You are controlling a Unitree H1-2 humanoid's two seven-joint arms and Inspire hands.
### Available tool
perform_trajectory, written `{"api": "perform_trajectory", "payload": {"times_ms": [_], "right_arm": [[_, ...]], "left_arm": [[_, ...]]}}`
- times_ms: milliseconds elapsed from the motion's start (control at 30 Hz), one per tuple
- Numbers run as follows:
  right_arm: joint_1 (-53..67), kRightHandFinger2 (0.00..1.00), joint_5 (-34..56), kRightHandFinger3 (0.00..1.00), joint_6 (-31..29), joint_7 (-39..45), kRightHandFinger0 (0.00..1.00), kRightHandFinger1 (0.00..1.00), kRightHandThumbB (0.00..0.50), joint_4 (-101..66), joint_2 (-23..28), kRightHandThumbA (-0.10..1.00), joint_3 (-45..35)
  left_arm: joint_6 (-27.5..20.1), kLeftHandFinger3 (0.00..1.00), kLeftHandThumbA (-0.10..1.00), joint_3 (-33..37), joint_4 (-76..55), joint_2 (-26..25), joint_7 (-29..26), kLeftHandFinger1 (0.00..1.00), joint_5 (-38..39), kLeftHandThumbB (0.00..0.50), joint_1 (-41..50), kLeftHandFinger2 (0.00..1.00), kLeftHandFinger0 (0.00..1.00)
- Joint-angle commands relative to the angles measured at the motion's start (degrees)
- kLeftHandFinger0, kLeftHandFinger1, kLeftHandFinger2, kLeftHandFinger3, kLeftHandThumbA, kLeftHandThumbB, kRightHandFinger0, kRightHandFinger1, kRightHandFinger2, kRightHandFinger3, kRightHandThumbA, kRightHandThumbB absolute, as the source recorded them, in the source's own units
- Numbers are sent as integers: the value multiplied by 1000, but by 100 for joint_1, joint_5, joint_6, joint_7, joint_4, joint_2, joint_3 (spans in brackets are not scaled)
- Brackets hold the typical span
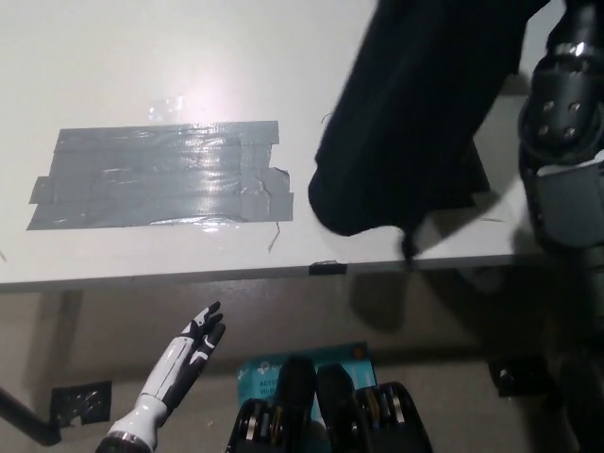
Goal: A person hands a black t-shirt to the robot and rhe robot picks it up with its right hand and places it on the black spot on the desk infron tof it
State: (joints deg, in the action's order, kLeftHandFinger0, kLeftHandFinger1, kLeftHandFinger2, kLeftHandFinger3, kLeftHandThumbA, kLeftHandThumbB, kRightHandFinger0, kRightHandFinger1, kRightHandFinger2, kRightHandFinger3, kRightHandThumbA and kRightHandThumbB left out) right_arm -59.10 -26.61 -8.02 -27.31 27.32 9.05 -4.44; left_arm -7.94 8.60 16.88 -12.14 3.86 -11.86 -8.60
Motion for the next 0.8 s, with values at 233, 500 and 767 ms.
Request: {"api": "perform_trajectory", "payload": {"times_ms": [233,500,767], "right_arm": [[-278,830,289,865,-608,-648,2,364,179,1114,127,-100,-135],[-287,766,-228,780,-1360,-1025,0,329,206,2622,-90,-100,677],[-82,907,-788,1000,-1440,-1133,9,478,173,3437,-431,-100,1895]], "left_arm": [[39,1000,1000,-54,-192,-45,-16,1000,-82,500,-116,1000,1000],[113,1000,1000,-40,-234,-62,-11,1000,-158,500,-195,1000,1000],[52,1000,1000,-54,-181,-39,31,1000,-83,500,-278,1000,1000]]}}
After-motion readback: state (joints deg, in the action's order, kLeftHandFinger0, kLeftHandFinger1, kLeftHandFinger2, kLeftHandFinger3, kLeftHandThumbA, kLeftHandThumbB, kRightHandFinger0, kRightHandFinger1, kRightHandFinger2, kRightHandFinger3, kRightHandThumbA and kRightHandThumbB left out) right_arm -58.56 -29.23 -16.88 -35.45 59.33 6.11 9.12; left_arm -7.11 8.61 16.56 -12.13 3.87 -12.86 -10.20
